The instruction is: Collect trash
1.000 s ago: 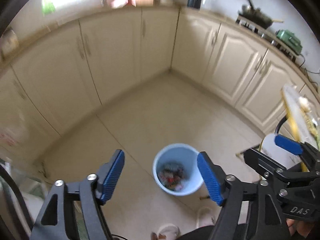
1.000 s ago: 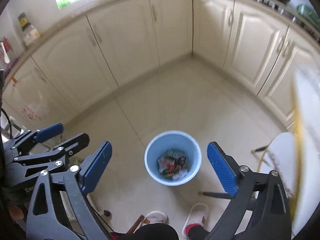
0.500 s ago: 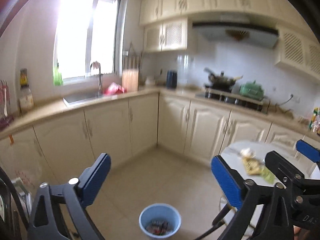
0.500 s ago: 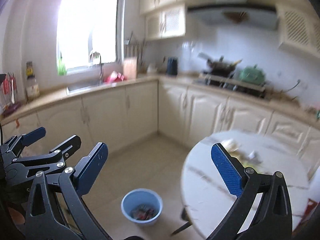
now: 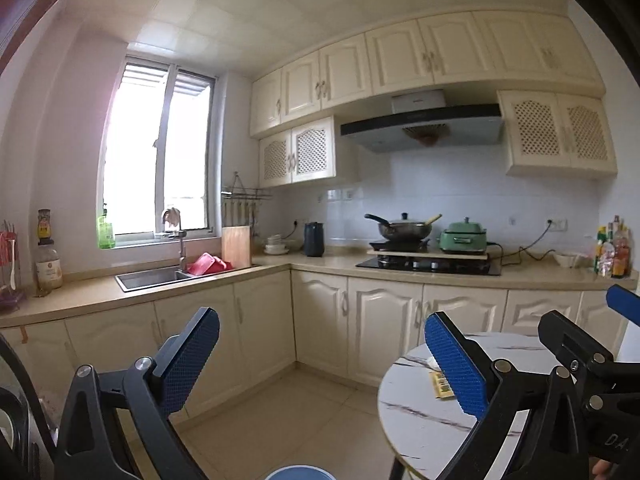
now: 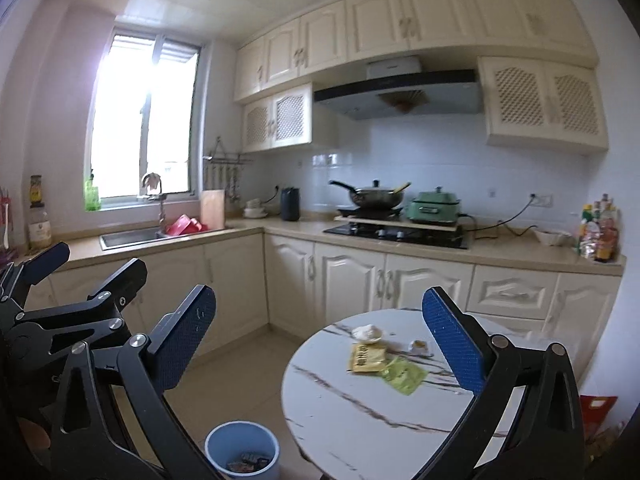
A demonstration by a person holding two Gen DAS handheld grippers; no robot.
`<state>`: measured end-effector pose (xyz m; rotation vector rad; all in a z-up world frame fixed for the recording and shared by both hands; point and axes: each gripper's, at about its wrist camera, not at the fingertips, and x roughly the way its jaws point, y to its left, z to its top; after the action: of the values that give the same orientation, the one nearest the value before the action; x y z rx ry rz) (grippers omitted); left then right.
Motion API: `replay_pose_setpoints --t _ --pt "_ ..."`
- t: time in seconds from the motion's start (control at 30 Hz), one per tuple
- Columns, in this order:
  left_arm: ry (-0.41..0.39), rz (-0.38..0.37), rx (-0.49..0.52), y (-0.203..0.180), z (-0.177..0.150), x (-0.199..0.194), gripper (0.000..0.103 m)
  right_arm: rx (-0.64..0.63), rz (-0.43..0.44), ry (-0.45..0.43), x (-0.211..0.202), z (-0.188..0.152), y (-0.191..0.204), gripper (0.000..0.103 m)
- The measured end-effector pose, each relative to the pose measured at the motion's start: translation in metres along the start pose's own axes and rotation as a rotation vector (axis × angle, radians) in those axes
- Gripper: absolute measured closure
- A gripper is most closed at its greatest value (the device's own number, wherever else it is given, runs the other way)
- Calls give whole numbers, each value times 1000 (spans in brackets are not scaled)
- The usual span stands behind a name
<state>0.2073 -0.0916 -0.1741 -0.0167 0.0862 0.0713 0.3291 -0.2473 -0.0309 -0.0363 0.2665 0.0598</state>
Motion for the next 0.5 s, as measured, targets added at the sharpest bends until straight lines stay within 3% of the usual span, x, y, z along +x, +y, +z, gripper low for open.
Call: replay_pose_setpoints --t 0.07,0.2,0.33,0.5 --pt "-11 -8 8 -8 -10 -28 1 3 -19 -4 -1 -1 -7 0" --pt "0 -39 37 -27 -8 -17 1 13 -59 0 -2 -3 -26 0" --pt "48 -139 76 -30 24 29 1 34 -106 24 8 -10 -54 0" --pt "210 -238 64 -39 20 88 1 89 -170 76 25 -21 -99 0"
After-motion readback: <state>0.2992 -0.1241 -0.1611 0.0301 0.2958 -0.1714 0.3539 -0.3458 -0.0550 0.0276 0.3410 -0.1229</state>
